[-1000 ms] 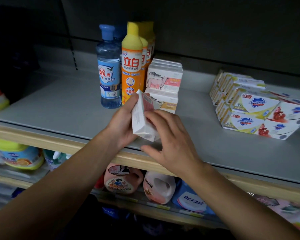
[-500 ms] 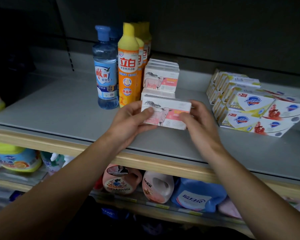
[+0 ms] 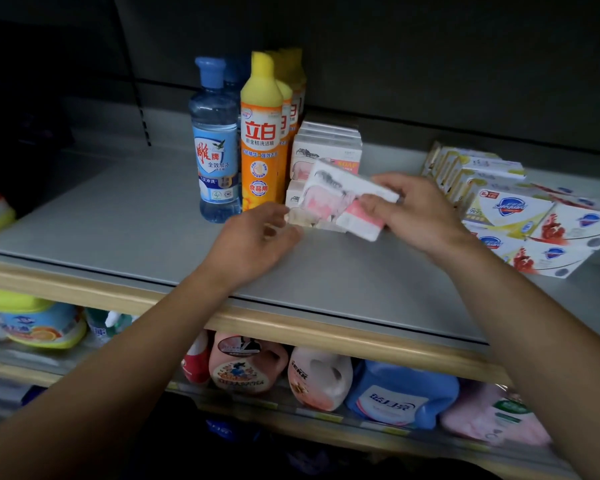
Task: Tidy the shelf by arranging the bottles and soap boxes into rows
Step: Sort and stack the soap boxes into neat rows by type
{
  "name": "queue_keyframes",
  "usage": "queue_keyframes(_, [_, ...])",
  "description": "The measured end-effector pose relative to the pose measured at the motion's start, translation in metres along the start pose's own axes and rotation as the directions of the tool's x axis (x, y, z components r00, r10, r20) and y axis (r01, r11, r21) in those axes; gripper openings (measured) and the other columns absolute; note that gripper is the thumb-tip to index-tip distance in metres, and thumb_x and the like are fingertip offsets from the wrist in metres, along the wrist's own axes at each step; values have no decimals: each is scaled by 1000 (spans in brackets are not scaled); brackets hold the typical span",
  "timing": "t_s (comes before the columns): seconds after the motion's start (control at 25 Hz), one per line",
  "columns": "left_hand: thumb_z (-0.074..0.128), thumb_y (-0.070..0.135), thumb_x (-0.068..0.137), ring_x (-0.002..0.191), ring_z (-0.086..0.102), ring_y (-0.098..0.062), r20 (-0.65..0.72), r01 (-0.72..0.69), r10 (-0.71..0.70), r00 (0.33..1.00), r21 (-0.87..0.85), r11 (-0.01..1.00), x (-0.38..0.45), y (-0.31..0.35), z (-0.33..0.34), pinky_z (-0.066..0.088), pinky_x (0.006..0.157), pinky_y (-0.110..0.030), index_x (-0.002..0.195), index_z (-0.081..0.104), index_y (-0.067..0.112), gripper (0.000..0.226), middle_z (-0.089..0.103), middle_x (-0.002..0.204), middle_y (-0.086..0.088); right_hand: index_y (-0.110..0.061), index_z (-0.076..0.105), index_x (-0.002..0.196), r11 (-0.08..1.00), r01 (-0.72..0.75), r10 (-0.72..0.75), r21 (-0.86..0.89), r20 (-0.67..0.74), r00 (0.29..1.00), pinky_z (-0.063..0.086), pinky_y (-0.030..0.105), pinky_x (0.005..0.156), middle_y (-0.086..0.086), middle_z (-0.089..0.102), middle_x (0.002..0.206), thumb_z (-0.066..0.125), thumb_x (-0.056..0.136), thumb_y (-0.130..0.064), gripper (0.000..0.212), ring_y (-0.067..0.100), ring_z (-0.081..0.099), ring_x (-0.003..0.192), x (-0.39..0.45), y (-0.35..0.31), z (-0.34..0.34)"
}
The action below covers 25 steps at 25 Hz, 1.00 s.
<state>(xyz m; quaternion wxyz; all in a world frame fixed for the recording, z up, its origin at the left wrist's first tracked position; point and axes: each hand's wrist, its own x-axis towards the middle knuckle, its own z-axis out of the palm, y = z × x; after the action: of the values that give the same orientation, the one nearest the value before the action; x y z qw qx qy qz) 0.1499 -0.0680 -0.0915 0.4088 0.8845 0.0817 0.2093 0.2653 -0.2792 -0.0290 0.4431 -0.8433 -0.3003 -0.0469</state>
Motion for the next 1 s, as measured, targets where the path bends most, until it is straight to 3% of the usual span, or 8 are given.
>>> queue_keyframes(0.08, [62,49,88,107,63,-22,83,-146,124,989,359,922,-8,-8,-3,48,90,-29,124,63,14,50,66,120,-5,-24,69,114,981,78,-97,-176,-104,990,46,26,87,-4,64,106,74,79,-32,36,16,62,100,20,-5,3])
queue_keyframes(0.2, [56,53,90,117,55,-26,210,-260,174,962,507,822,-14,-16,3,42,100,-36,122,64,12,53,63,125,-7,-18,60,130,958,97,-140,-268,-146,979,37,20,98,-3,47,118,73,83,-26,49,17,51,113,44,-13,22])
queue_keyframes(0.36, [52,57,90,126,46,-24,180,-214,138,974,534,818,-12,-18,3,38,106,-39,130,58,22,54,55,136,0,-18,59,132,889,203,-274,-410,-121,954,35,28,104,7,48,130,69,88,-23,45,24,45,121,59,-16,42])
queue_keyframes(0.48, [52,58,88,127,44,-23,165,-198,127,978,545,815,-12,-18,5,36,107,-39,131,56,25,54,54,137,2,-15,60,131,828,246,-349,-505,-120,929,34,30,102,8,49,127,65,91,-24,41,28,42,119,58,-8,47])
queue_keyframes(0.84, [52,57,88,127,44,-22,156,-204,142,978,527,825,-12,-19,5,37,107,-38,133,56,27,54,53,138,4,-18,57,134,798,222,-344,-561,-121,931,38,40,99,8,53,124,62,92,-32,45,31,45,116,55,-5,50])
queue_keyframes(1.0, [59,50,87,121,52,-24,140,-189,137,981,496,847,-11,-11,4,43,100,-38,129,60,23,50,59,132,1,-16,51,136,872,212,-291,-442,-118,949,38,37,103,8,50,132,59,90,-37,52,30,45,124,26,0,36])
